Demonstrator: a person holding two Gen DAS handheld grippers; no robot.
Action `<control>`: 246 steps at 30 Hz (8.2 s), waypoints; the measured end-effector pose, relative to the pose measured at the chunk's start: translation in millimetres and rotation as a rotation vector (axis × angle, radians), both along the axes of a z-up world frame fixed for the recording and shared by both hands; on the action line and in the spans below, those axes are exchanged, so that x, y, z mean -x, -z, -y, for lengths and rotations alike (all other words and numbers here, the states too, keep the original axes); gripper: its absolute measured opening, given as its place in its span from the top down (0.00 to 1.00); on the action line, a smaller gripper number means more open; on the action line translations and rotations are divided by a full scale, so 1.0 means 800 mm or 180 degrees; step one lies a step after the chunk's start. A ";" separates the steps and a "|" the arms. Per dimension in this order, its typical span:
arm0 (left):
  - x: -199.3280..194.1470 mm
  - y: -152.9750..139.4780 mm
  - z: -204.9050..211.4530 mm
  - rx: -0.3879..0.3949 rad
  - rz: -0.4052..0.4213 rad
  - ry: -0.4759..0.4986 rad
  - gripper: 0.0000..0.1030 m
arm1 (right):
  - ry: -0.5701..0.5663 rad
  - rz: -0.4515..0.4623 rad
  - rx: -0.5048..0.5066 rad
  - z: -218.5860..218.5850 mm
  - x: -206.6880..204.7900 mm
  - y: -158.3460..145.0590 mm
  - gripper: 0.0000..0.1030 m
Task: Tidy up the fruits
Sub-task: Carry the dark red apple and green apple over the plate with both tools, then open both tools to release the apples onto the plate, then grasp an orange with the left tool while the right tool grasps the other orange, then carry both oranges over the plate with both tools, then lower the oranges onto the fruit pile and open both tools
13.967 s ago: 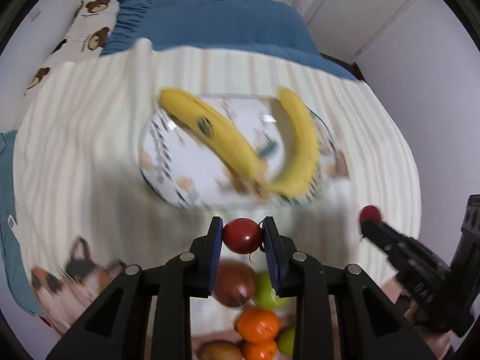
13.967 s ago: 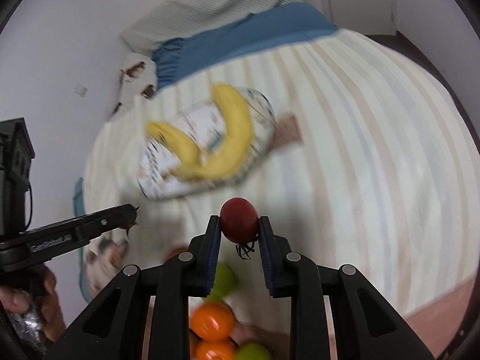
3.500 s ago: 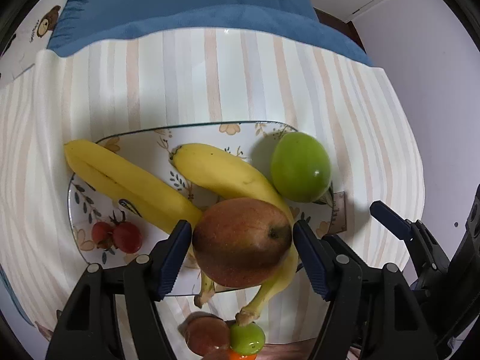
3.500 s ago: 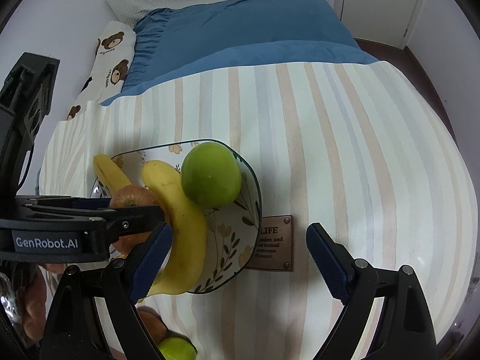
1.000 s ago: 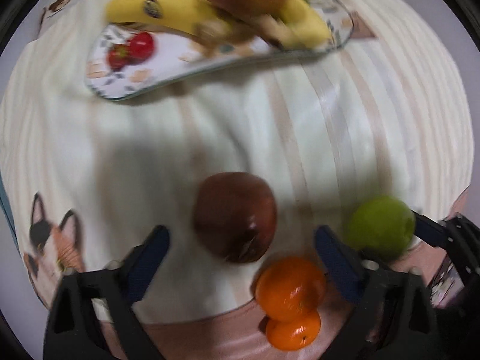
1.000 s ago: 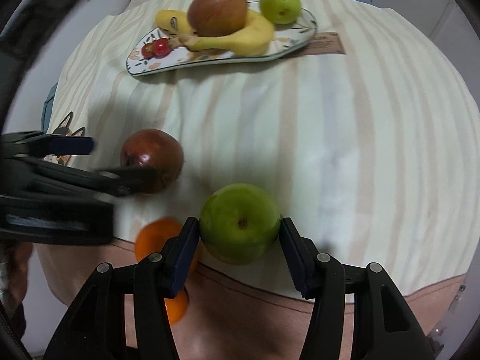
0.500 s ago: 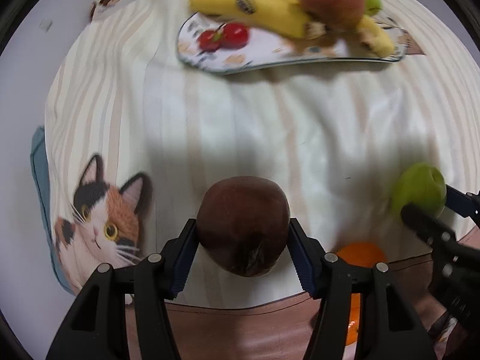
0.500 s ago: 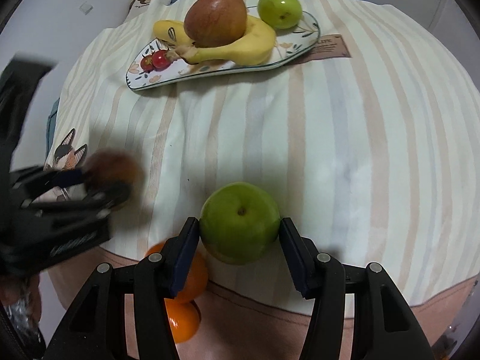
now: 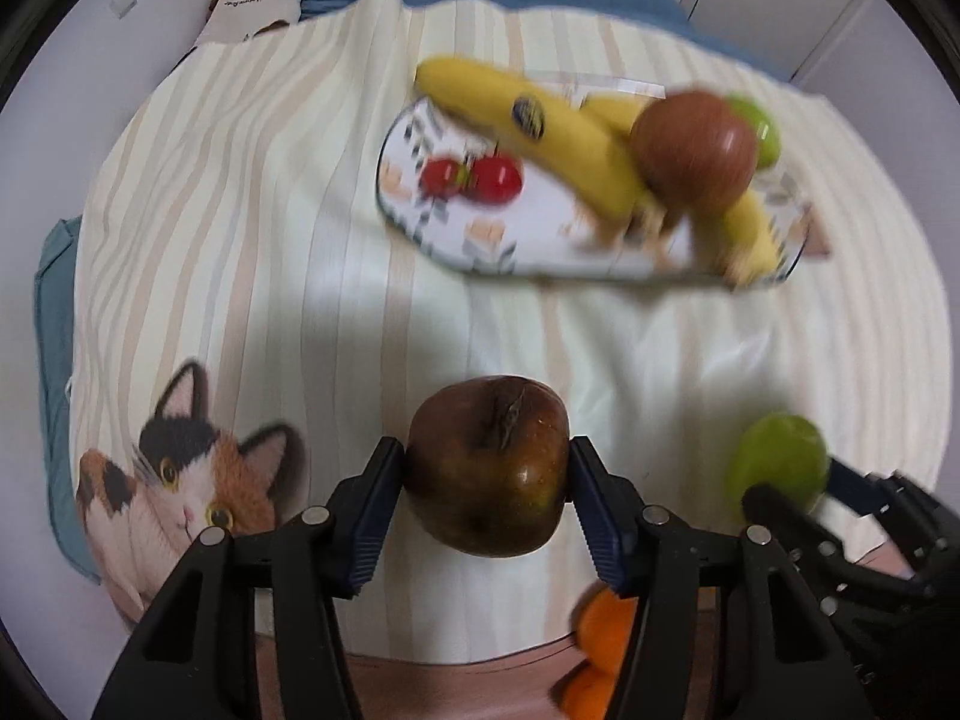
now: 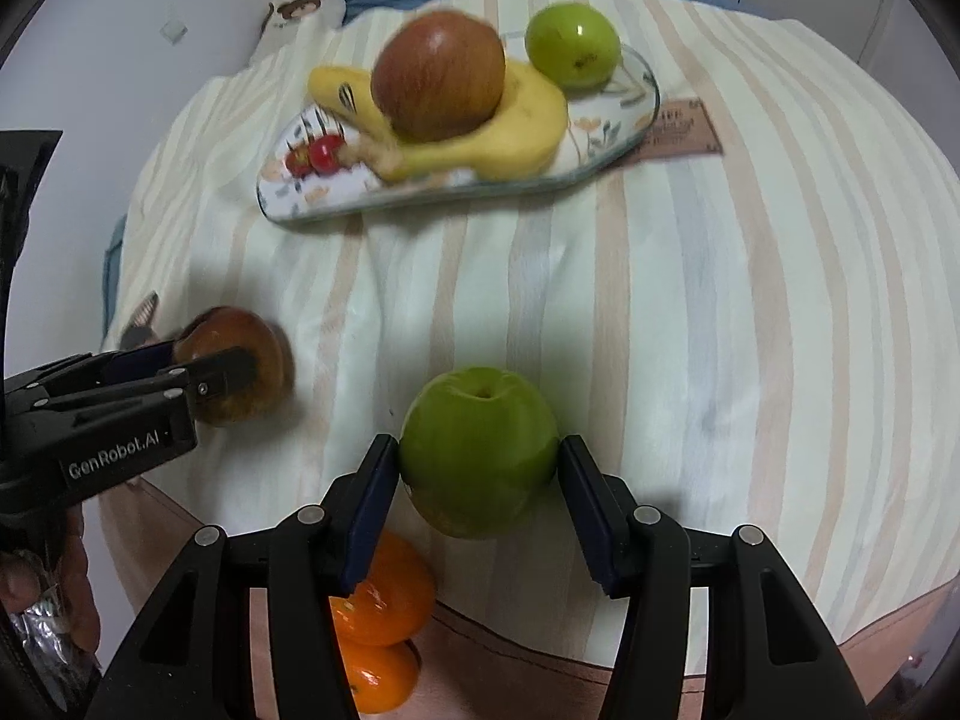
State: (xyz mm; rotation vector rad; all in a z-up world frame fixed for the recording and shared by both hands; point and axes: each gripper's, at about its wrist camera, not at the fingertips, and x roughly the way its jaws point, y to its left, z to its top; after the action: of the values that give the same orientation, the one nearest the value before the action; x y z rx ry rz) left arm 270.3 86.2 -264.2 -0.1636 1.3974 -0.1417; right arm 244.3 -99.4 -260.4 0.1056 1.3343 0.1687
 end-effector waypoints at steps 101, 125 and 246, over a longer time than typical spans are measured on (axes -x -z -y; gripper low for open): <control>0.153 -0.072 -0.028 -0.0924 0.0528 -0.0204 0.01 | 0.0312 0.0297 -0.0145 -0.006 0.113 -0.109 0.03; 0.213 0.038 -0.011 -0.0548 -0.0227 0.0133 0.01 | 0.0181 -0.0213 0.0014 -0.045 0.107 0.039 0.34; -0.258 0.082 -0.066 0.0817 -0.0897 -0.0178 0.40 | -0.0756 -0.0755 0.0177 -0.107 -0.319 0.017 0.32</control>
State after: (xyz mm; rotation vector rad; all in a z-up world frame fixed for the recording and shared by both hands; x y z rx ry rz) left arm 476.8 139.0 -329.8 -0.4493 1.6507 -0.2594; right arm 499.5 -13.9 -273.8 -0.0833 1.5858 0.3275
